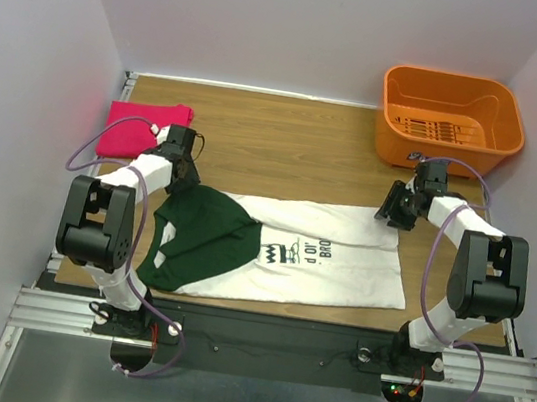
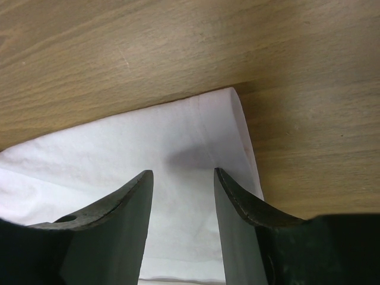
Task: Fold and stack the t-shirts
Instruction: Fold the tshirt
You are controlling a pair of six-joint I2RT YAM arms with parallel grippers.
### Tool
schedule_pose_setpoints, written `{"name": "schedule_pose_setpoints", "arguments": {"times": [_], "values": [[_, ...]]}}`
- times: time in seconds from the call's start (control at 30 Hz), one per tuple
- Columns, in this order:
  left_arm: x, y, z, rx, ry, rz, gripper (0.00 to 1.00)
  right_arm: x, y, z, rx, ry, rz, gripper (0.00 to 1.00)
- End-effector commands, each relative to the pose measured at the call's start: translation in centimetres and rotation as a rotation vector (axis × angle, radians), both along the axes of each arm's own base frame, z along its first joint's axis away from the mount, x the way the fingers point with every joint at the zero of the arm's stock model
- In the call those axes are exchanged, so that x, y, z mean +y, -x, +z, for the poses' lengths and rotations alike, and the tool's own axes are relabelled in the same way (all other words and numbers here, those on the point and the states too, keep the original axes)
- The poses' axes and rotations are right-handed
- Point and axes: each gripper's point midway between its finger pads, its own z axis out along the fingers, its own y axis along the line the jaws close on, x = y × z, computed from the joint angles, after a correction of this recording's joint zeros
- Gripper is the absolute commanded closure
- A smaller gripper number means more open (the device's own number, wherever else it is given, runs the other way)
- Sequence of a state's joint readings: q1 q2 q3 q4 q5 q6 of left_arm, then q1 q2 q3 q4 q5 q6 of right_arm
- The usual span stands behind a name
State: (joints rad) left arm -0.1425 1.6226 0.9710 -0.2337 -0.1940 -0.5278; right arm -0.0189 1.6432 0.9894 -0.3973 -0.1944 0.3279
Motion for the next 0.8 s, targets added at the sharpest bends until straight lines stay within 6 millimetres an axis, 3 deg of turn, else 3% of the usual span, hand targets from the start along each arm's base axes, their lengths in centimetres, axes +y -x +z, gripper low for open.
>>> {"name": "schedule_pose_setpoints", "arguments": {"times": [0.0,0.2,0.37,0.63,0.77], "values": [[0.6,-1.4,1.2,-0.044,-0.033,0.013,0.49,-0.7,-0.4,-0.4,-0.021,0.035,-0.004,0.49],[1.9,-1.1,0.2,-0.023,-0.048,0.047,0.49,-0.9,-0.1,-0.9,-0.009,0.049,-0.01,0.49],[1.7,-1.0,-0.3,-0.025,-0.035,0.035,0.49,-1.0,0.1,-1.2,0.0,0.05,-0.014,0.49],[1.5,-1.0,-1.3,-0.001,-0.022,0.024,0.64,-1.1,0.2,-1.2,0.0,0.056,-0.018,0.49],[1.4,-0.8,-2.0,0.018,-0.019,0.022,0.66,-1.2,0.3,-1.4,0.005,0.061,-0.022,0.49]]}}
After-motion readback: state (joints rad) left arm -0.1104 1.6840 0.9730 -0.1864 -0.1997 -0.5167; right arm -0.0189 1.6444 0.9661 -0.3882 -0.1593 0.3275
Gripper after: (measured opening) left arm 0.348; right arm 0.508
